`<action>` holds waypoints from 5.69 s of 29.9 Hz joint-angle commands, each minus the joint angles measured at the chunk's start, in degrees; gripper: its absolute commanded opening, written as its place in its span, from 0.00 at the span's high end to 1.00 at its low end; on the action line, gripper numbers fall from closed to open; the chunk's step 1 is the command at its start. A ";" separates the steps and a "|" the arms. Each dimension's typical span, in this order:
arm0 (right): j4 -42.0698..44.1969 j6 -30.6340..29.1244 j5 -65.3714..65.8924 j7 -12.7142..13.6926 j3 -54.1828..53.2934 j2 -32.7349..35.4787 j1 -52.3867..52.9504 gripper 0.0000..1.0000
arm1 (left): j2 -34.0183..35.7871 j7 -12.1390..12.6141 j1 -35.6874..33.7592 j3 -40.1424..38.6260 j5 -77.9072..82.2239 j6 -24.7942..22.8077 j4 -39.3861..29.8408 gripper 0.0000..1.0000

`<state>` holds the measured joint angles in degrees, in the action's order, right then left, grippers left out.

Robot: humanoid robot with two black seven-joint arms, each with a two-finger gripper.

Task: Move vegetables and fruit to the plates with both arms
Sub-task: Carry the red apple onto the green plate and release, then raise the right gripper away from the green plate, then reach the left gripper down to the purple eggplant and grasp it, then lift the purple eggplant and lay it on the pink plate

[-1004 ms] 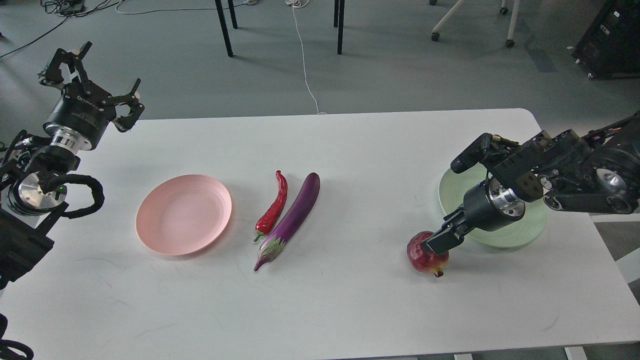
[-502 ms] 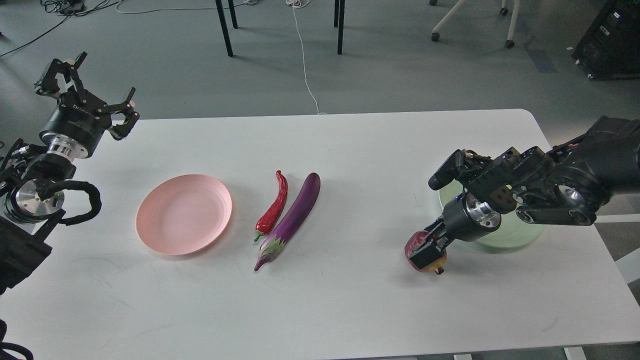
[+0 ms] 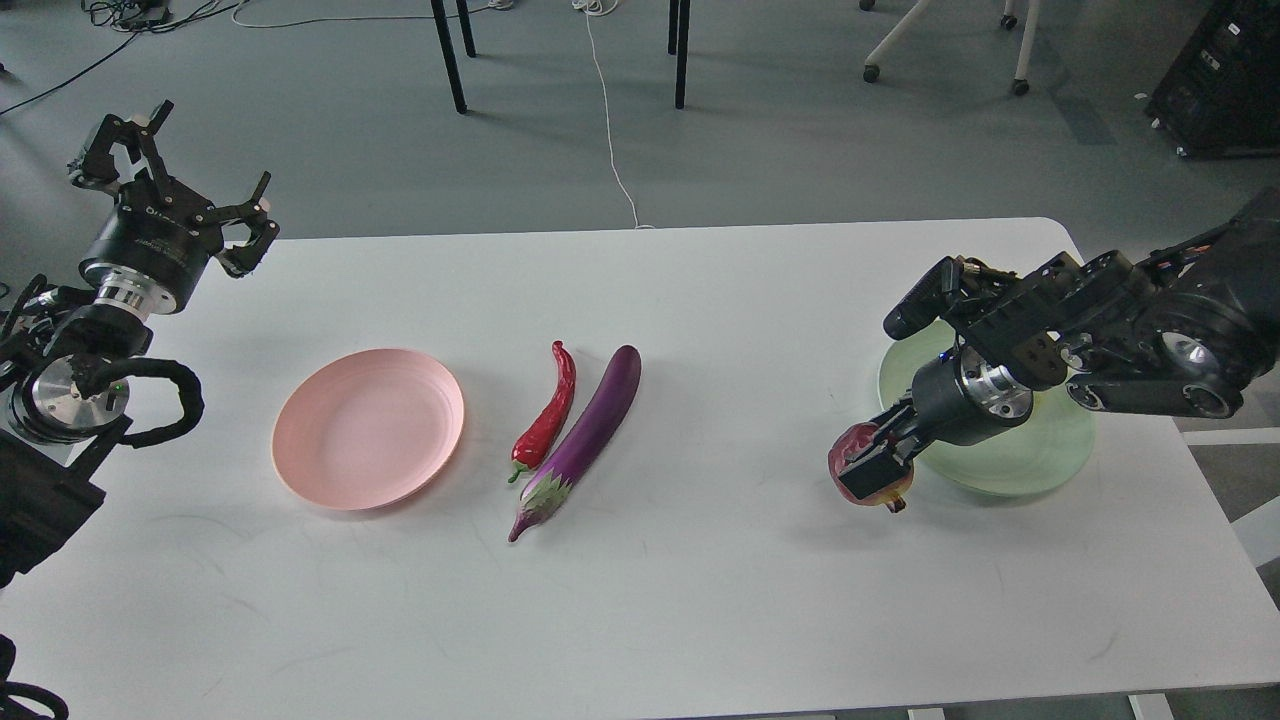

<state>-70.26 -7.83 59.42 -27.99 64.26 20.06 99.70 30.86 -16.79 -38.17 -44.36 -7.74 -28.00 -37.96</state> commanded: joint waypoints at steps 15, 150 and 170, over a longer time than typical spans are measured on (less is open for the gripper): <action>13.03 -0.52 2.28 -0.01 2.97 8.51 -6.78 0.34 | -0.62 0.00 0.11 0.24 0.09 0.00 -0.01 0.02; 14.10 -11.85 -59.33 -0.01 -106.28 19.40 -66.47 0.02 | 19.15 12.66 0.46 24.15 109.87 11.48 -37.89 0.76; 14.10 -11.85 -58.98 -0.01 -106.10 19.40 -66.47 0.02 | 16.18 12.74 -4.09 23.09 105.39 11.30 -39.03 0.24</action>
<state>-56.08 -19.69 0.43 -28.00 -41.84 39.40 33.14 49.30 -4.00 -39.17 -21.21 97.67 -16.78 -76.47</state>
